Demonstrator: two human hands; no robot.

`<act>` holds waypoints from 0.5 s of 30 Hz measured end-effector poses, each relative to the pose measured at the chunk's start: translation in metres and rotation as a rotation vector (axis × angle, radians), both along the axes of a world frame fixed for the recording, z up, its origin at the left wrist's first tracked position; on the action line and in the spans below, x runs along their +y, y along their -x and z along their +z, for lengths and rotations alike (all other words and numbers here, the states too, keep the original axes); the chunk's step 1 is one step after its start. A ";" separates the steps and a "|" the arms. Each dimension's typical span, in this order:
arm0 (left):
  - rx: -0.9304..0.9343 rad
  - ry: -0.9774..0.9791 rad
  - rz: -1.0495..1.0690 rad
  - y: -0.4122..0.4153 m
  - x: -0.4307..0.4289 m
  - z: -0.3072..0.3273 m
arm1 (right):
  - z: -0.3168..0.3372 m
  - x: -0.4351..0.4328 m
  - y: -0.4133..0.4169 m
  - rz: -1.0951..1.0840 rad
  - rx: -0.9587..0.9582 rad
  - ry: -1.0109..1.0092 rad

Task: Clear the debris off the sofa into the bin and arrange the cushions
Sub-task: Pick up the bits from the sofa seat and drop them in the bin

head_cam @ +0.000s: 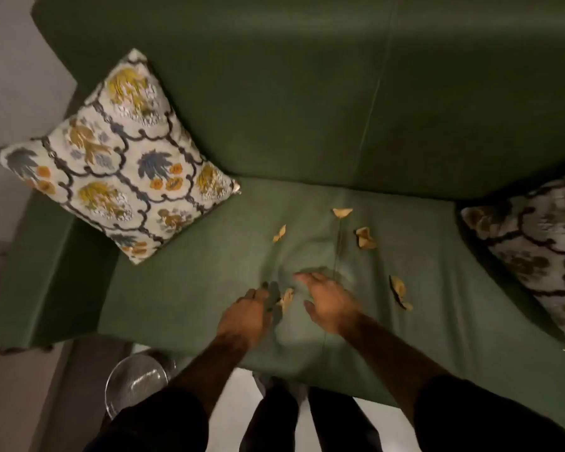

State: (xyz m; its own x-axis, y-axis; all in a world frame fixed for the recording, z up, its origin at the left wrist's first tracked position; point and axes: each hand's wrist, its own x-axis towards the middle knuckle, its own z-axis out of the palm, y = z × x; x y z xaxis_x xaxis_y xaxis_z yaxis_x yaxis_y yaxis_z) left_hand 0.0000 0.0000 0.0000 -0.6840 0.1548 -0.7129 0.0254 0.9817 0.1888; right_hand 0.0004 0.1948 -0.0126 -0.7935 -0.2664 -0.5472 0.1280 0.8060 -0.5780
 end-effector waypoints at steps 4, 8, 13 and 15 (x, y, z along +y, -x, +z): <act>-0.038 -0.021 0.246 -0.024 -0.009 -0.048 | -0.048 -0.027 -0.004 0.142 0.013 -0.026; 0.037 -0.062 0.396 -0.040 -0.007 -0.088 | -0.089 -0.048 -0.011 0.228 0.085 -0.112; 0.228 -0.120 0.452 -0.050 -0.001 -0.110 | -0.114 -0.063 -0.011 0.277 0.171 -0.165; 0.234 -0.137 0.457 -0.052 0.000 -0.111 | -0.117 -0.064 -0.010 0.226 0.104 -0.115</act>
State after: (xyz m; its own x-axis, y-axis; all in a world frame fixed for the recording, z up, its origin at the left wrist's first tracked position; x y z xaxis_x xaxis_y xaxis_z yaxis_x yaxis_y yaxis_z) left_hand 0.0520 0.0003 -0.1113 -0.8422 -0.1149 -0.5268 -0.3419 0.8693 0.3570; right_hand 0.0101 0.1303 -0.1300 -0.7742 -0.3840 -0.5031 -0.1176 0.8684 -0.4818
